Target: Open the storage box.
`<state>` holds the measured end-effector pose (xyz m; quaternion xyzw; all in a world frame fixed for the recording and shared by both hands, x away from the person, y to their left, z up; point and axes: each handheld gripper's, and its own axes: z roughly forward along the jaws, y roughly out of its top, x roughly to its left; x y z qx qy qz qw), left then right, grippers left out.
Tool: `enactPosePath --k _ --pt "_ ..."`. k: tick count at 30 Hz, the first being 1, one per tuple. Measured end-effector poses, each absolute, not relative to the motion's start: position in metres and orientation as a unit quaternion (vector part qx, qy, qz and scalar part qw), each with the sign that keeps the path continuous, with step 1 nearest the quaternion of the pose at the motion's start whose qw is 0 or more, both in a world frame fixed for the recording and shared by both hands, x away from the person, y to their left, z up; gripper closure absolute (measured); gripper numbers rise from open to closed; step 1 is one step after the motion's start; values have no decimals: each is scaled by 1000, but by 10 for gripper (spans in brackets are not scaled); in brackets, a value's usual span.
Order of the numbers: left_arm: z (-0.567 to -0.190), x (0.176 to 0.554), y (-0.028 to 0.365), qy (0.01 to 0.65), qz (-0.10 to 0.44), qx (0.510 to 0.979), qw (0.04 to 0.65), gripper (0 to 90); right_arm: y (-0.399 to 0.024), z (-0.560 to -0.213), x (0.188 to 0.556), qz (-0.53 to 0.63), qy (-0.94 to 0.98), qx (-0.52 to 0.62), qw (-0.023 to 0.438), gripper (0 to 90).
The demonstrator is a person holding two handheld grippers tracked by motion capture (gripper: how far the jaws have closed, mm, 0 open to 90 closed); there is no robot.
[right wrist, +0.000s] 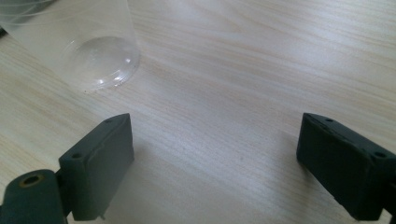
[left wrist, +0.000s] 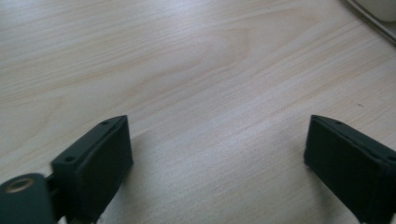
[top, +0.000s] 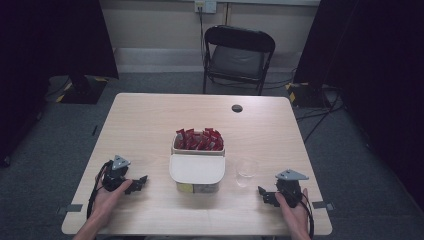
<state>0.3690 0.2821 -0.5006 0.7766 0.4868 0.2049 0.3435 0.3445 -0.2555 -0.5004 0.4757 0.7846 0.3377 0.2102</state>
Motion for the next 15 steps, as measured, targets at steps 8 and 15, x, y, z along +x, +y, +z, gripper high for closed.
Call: enactPosePath --k 8,15 --pt "-498 368 277 477 192 785 345 158 -256 -501 347 330 783 483 210 50" --pt "-489 358 273 468 174 786 363 159 -255 -501 347 328 782 487 211 34"
